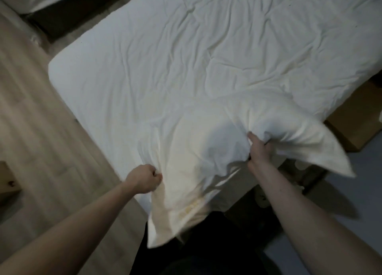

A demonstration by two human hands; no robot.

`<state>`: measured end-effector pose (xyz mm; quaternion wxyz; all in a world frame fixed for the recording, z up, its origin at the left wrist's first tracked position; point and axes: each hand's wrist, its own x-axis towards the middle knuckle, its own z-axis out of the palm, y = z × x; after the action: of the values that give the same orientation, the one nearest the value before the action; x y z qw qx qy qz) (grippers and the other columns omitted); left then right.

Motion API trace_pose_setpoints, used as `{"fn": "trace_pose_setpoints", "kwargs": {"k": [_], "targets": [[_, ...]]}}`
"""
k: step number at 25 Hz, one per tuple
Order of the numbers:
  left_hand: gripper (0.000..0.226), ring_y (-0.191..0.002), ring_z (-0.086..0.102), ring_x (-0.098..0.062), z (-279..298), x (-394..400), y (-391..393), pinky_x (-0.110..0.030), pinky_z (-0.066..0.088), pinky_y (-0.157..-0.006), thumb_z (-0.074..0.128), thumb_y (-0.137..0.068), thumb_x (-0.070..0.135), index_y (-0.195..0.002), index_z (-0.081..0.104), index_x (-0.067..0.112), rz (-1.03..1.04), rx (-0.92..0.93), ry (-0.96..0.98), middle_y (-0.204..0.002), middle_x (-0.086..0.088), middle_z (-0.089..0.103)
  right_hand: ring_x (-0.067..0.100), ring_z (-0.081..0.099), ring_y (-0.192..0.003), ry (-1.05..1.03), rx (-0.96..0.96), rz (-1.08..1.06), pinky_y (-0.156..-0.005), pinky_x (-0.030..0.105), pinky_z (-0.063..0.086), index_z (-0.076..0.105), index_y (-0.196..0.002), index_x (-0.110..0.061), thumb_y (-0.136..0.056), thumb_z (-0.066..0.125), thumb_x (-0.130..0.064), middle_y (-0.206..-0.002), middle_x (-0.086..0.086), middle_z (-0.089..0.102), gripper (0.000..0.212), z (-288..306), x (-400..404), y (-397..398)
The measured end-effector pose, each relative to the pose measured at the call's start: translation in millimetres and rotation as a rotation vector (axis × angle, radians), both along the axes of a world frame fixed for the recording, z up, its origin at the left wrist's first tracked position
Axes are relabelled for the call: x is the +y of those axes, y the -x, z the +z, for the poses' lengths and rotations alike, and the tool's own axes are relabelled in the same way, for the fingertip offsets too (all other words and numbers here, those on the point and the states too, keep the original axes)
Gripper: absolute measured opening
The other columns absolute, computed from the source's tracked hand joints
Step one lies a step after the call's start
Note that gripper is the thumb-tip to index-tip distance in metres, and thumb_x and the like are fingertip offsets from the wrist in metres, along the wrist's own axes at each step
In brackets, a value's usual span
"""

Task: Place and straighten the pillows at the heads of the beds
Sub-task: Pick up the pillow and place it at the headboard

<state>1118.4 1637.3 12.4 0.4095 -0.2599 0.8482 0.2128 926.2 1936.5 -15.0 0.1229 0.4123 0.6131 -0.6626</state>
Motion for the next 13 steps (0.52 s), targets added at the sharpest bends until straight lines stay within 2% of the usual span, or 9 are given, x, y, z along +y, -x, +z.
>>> {"fn": "trace_pose_setpoints", "kwargs": {"k": [2, 5, 6, 8, 9, 10, 11, 13], "targets": [[0.029, -0.081, 0.067, -0.022, 10, 47, -22, -0.025, 0.042, -0.069, 0.057, -0.091, 0.032, -0.074, 0.07, 0.012, -0.103, -0.087, -0.133, -0.081, -0.004, 0.074, 0.027, 0.073, -0.105, -0.073, 0.107, 0.165, -0.091, 0.043, 0.062, 0.066, -0.128, -0.01, -0.081, 0.081, -0.011, -0.117, 0.006, 0.074, 0.05, 33, 7, 12], [0.027, -0.105, 0.069, -0.03, 18, 107, -43, -0.031, 0.047, -0.08, 0.06, -0.091, 0.03, -0.096, 0.074, 0.007, -0.224, -0.115, -0.232, -0.111, -0.014, 0.075, 0.024, 0.073, -0.098, -0.123, 0.23, 0.422, -0.089, 0.041, 0.06, 0.074, -0.118, -0.006, -0.083, 0.08, -0.003, -0.108, 0.006, 0.077, 0.036, 67, 8, 22], [0.027, -0.107, 0.068, -0.031, 20, 125, -47, -0.032, 0.047, -0.081, 0.06, -0.091, 0.031, -0.096, 0.073, 0.008, -0.246, -0.096, -0.246, -0.113, -0.015, 0.074, 0.019, 0.074, -0.094, -0.133, 0.259, 0.482, -0.087, 0.039, 0.06, 0.075, -0.114, -0.009, -0.083, 0.08, -0.003, -0.105, 0.004, 0.078, 0.033, 76, 6, 24], [0.024, -0.102, 0.068, -0.033, 22, 158, -51, -0.032, 0.044, -0.075, 0.059, -0.09, 0.03, -0.083, 0.069, 0.01, -0.24, -0.051, -0.284, -0.104, -0.015, 0.075, 0.004, 0.072, -0.084, -0.133, 0.35, 0.596, -0.077, 0.023, 0.057, 0.074, -0.103, -0.018, -0.081, 0.082, -0.006, -0.095, -0.01, 0.077, 0.026, 88, 7, 23], [0.026, -0.096, 0.069, -0.034, 22, 173, -53, -0.031, 0.041, -0.071, 0.058, -0.091, 0.03, -0.073, 0.063, 0.011, -0.198, -0.031, -0.312, -0.094, -0.016, 0.074, 0.001, 0.069, -0.086, -0.167, 0.392, 0.635, -0.075, 0.014, 0.053, 0.07, -0.102, -0.022, -0.08, 0.083, -0.008, -0.1, -0.013, 0.074, 0.029, 90, 8, 19], [0.033, -0.089, 0.069, -0.033, 22, 186, -55, -0.029, 0.038, -0.066, 0.057, -0.092, 0.03, -0.066, 0.059, 0.011, -0.124, -0.01, -0.344, -0.083, -0.015, 0.072, 0.005, 0.065, -0.093, -0.23, 0.399, 0.652, -0.078, 0.01, 0.05, 0.066, -0.109, -0.024, -0.079, 0.085, -0.013, -0.114, -0.008, 0.066, 0.037, 89, 11, 15], [0.039, -0.08, 0.067, -0.029, 22, 195, -58, -0.027, 0.037, -0.063, 0.056, -0.094, 0.031, -0.064, 0.06, 0.007, -0.035, 0.006, -0.381, -0.077, -0.016, 0.072, 0.009, 0.059, -0.102, -0.304, 0.351, 0.647, -0.084, 0.013, 0.049, 0.06, -0.122, -0.026, -0.078, 0.086, -0.019, -0.129, -0.004, 0.054, 0.052, 85, 18, 8], [0.046, -0.071, 0.061, -0.015, 20, 200, -63, -0.02, 0.039, -0.057, 0.054, -0.099, 0.035, -0.074, 0.072, 0.001, 0.085, 0.025, -0.412, -0.085, -0.018, 0.077, 0.018, 0.056, -0.117, -0.338, 0.106, 0.608, -0.095, 0.027, 0.048, 0.044, -0.147, -0.023, -0.075, 0.089, -0.031, -0.144, 0.002, 0.04, 0.084, 77, 36, -14]]}}
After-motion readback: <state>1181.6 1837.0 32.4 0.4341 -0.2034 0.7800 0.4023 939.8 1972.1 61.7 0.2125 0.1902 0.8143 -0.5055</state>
